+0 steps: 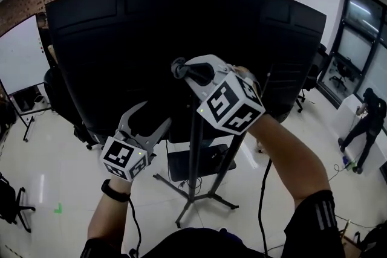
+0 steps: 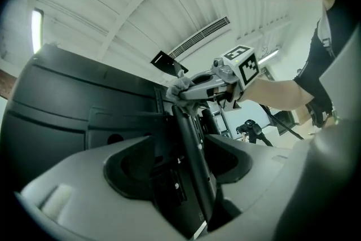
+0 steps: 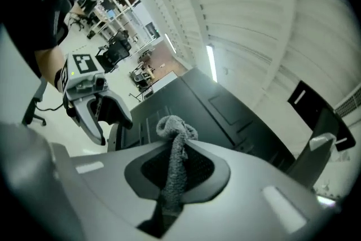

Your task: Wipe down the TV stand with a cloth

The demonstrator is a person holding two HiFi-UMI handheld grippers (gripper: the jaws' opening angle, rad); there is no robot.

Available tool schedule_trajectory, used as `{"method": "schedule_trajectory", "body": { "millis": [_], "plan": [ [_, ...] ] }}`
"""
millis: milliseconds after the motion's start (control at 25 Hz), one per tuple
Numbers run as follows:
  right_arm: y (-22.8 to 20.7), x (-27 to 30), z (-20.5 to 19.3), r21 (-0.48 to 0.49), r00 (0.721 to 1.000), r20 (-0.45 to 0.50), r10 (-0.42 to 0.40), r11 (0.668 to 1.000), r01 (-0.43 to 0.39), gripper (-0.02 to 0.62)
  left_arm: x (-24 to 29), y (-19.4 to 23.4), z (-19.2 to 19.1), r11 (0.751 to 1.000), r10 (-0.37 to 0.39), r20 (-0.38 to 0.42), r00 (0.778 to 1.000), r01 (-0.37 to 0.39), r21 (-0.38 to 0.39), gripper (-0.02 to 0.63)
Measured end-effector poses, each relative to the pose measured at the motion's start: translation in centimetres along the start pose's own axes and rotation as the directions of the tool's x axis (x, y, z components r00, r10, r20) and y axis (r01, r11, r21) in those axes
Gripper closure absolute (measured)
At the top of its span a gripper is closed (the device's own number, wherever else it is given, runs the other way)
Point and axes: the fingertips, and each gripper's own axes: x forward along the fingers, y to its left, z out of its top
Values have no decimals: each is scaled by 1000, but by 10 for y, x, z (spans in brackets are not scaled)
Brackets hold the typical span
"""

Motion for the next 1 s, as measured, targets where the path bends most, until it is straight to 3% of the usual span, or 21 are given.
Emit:
{"method": "schedule_trajectory", "body": {
  "millis": [120,320,800,1000],
  "plan": [
    [-29,-4,-8,142,999,-1,54,988,-54,574,13,-11,13,999,-32,20,999,32,14,311],
    [-46,11,-25,313,982,0,188,933,-178,574,33,-26,22,998,-62,33,998,61,29,311],
    [-76,9,-69,316,980,-74,185,936,-153,575,61,-43,22,998,-58,18,998,57,40,311],
    [-86,-2,-82,224,993,-77,87,972,-68,574,67,-39,14,999,-34,7,999,34,40,311]
  ]
}}
